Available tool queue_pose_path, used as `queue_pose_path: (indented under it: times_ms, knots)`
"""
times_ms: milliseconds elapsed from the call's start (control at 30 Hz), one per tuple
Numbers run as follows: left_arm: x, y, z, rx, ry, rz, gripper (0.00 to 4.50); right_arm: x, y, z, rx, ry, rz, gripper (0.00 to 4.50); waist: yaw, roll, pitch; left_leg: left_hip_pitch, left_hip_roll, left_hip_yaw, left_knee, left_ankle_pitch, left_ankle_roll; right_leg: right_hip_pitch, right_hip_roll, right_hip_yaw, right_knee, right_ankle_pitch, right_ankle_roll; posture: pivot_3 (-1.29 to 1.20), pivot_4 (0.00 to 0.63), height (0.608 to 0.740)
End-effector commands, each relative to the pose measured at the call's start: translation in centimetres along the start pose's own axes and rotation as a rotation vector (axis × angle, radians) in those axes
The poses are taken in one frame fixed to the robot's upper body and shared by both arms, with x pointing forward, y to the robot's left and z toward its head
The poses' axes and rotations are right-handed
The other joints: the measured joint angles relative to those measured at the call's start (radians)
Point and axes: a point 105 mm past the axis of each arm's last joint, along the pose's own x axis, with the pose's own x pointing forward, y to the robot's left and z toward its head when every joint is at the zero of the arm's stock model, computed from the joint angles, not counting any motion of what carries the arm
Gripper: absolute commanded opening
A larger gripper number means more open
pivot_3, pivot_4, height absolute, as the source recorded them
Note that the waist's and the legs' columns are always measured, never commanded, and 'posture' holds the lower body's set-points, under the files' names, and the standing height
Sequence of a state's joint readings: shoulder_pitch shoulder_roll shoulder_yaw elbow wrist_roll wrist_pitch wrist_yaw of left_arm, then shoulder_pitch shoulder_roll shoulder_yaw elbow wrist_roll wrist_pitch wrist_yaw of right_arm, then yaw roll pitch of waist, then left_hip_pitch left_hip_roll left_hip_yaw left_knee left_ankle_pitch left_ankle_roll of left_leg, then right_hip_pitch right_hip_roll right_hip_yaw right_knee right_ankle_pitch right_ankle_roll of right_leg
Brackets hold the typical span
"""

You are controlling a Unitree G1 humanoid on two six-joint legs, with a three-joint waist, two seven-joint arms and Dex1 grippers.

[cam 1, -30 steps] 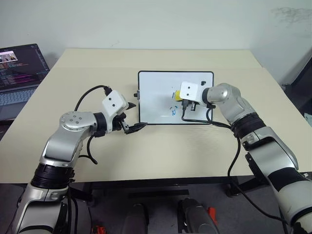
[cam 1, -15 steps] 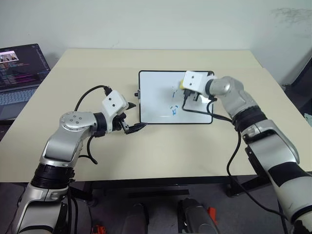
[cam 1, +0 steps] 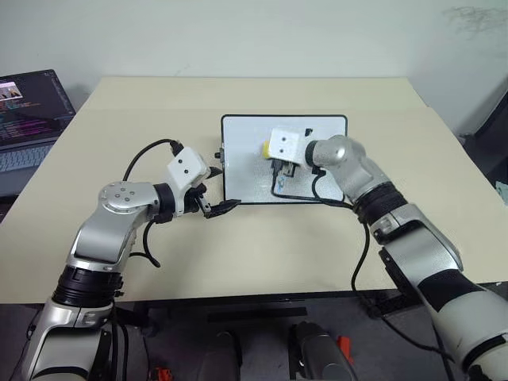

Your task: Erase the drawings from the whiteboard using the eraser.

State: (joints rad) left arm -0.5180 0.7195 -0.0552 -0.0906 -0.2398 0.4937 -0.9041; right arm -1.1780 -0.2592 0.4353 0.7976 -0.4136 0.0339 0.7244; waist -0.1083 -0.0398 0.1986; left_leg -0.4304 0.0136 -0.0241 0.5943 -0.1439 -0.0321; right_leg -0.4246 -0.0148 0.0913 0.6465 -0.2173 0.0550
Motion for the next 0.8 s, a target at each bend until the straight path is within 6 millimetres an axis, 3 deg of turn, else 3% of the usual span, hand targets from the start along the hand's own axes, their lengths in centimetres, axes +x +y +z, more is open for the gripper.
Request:
queue_pose_path:
  times_ms: [33,133,267,533,667,800]
  knots:
    - [-0.3,0.3,1.3,0.047,-0.031,0.018,4.5,-0.6,0.0,-0.5,-0.018,0.024,0.022,1.05,0.002,0.0,0.0,0.0,0.0,0.0,0.0,0.0,0.0,0.0,0.0,0.0,0.0,0.0,0.0,0.0,0.15,0.74]
    - [-0.3,0.3,1.2,0.046,-0.031,0.019,4.5,-0.8,-0.1,-1.2,-0.016,0.044,0.019,1.05,0.004,0.0,0.0,0.0,-0.001,0.0,0.001,0.0,0.0,0.001,-0.001,0.0,0.0,0.0,0.0,0.0,0.15,0.74]
    - [-0.2,0.3,1.3,0.049,-0.034,0.019,4.5,-2.3,-3.9,-3.0,0.012,0.114,-0.137,1.05,0.005,0.0,0.0,0.0,-0.001,0.0,0.001,0.0,0.0,0.001,-0.001,0.0,0.0,0.0,0.0,0.0,0.15,0.74]
    - [-0.1,0.4,1.4,0.054,-0.037,0.016,4.5,-4.1,-6.8,-5.3,0.038,0.186,-0.248,1.05,0.018,0.0,0.0,0.0,-0.001,0.001,0.002,0.0,0.0,0.001,-0.003,0.0,-0.001,0.0,0.0,0.0,0.15,0.74]
    - [-0.1,0.5,1.5,0.057,-0.036,0.015,4.5,-3.7,-6.1,-5.2,0.03,0.174,-0.21,1.05,0.019,0.0,0.0,0.0,-0.001,0.001,0.002,0.0,0.0,0.001,-0.002,-0.001,-0.001,0.0,0.0,0.0,0.15,0.74]
    - [0.0,0.5,1.5,0.057,-0.038,0.014,4.5,-2.0,-3.3,-3.6,0.019,0.113,-0.1,1.05,0.019,0.0,0.0,0.0,-0.001,0.001,0.002,0.0,0.0,0.002,-0.002,0.0,-0.001,0.0,0.0,0.0,0.15,0.74]
